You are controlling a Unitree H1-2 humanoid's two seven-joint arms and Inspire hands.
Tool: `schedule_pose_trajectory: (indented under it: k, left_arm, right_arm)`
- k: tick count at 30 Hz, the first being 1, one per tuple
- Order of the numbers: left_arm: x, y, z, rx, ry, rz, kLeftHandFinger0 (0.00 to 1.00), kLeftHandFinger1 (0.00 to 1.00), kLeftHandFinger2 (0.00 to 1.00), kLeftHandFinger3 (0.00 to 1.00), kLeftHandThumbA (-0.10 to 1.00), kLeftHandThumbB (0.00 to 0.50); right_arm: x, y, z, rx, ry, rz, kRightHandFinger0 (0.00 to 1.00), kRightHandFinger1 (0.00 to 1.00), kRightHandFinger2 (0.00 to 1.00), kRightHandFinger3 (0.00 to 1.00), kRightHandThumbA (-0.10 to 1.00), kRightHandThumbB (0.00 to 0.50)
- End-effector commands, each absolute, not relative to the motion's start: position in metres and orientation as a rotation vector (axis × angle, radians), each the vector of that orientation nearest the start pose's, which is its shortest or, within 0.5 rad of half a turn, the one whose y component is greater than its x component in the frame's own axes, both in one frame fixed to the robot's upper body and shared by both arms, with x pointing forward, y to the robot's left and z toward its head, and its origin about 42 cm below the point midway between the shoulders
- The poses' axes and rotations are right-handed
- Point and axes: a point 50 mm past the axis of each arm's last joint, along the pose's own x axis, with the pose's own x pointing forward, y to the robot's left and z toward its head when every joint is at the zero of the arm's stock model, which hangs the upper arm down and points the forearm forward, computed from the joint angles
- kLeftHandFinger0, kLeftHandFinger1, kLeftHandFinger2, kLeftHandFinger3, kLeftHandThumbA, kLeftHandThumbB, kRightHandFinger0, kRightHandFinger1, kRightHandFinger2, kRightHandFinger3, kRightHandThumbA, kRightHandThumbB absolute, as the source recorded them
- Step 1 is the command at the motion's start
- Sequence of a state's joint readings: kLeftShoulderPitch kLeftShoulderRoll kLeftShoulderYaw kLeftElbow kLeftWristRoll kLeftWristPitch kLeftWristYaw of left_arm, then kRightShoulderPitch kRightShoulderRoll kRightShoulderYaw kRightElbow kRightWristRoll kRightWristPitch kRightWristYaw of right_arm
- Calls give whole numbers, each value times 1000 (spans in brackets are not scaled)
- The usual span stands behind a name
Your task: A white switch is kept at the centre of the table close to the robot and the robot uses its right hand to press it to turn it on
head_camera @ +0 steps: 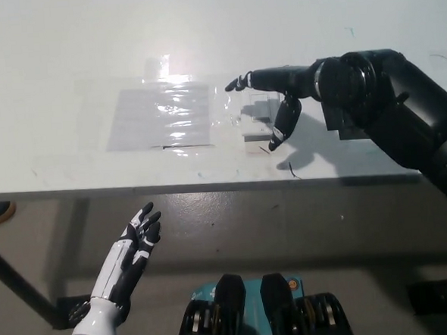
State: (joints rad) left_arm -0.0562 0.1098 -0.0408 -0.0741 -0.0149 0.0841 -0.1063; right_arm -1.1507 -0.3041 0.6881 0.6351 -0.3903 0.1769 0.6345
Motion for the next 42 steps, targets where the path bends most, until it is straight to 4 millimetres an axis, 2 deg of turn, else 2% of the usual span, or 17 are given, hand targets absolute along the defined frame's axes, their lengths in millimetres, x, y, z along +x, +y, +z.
schedule_pose_trajectory:
  k: [1,8,11,16,20,26,35,39,40,41,42]
  left_arm:
    - [305,227,141,112,-92,-166,1000,1000,1000,1000,858,8]
    - [305,227,140,117,-92,-156,1000,1000,1000,1000,859,11]
    - [305,226,141,111,-93,-159,1000,1000,1000,1000,854,5]
    - [307,228,141,110,-101,-158,1000,1000,1000,1000,854,0]
    - [306,226,142,110,-96,-155,1000,1000,1000,1000,856,0]
    - [307,227,142,111,-100,-160,1000,1000,1000,1000,847,0]
    - [308,228,144,109,-104,-160,1000,1000,1000,1000,850,8]
    - [305,227,141,101,-102,-164,1000,1000,1000,1000,848,0]
    - [306,228,141,102,-104,-161,1000,1000,1000,1000,849,5]
    - [306,228,142,105,-103,-160,1000,1000,1000,1000,859,5]
    - [306,228,142,113,-100,-162,1000,1000,1000,1000,867,10]
  right_arm:
    - [538,-103,337,-1353,-27,819,1000,1000,1000,1000,1000,300]
    - [536,-108,322,-1328,3,841,1000,1000,1000,1000,1000,284]
    - [535,-111,313,-1328,15,841,1000,1000,1000,1000,1000,302]
    - [531,-111,307,-1331,38,852,1000,1000,1000,1000,1000,317]
    - [529,-115,298,-1318,52,863,1000,1000,1000,1000,1000,299]
    - [531,-121,295,-1313,55,860,1000,1000,1000,1000,1000,305]
    - [540,-125,307,-1315,46,821,1000,1000,1000,1000,1000,322]
    - [538,-125,316,-1308,14,817,1000,1000,1000,1000,1000,328]
    - [539,-123,342,-1266,-42,787,1000,1000,1000,1000,1000,316]
    - [538,-123,362,-1222,-89,776,1000,1000,1000,1000,1000,282]
    - [538,-125,385,-1143,-130,759,1000,1000,1000,1000,1000,285]
